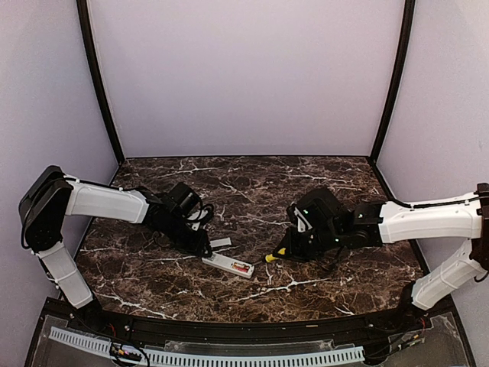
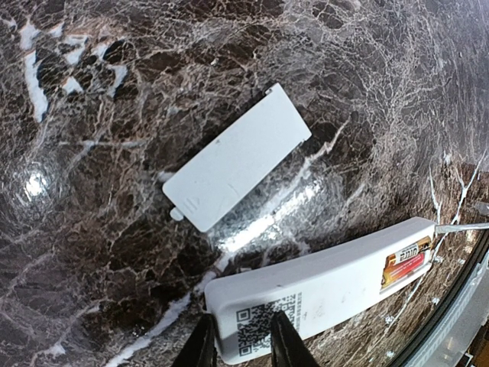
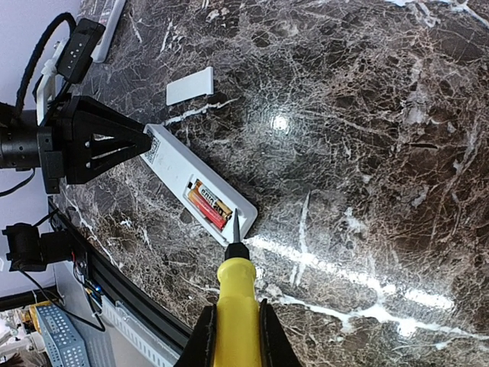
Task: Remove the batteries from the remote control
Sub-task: Remove the battery from the remote control without the battery cover.
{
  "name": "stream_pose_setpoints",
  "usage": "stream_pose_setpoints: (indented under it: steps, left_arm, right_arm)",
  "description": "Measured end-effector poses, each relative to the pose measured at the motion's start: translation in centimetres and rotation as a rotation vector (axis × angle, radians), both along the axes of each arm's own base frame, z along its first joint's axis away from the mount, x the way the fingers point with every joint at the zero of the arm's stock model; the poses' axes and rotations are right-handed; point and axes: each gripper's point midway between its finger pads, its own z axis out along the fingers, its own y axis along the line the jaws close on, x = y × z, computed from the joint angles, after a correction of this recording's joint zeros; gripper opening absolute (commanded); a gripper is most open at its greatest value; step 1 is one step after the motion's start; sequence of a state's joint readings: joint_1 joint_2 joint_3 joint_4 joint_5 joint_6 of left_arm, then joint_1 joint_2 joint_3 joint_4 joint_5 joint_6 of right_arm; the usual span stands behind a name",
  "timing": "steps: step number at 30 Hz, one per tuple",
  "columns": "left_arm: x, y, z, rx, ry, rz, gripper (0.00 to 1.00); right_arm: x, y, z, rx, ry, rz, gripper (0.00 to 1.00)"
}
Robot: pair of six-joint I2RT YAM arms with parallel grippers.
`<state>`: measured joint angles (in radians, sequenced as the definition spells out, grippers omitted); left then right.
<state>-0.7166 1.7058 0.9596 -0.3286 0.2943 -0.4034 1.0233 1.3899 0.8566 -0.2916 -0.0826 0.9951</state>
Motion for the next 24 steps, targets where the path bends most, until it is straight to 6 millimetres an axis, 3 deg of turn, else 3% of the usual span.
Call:
stream_pose_setpoints:
  steps: [24]
  left_arm:
    - [0.02, -0.06, -0.01, -0.001, -0.001, -0.001, 0.25]
  right_arm:
    - [-0.20, 0.54, -0.21, 0.002, 0.016, 0.022, 0.00]
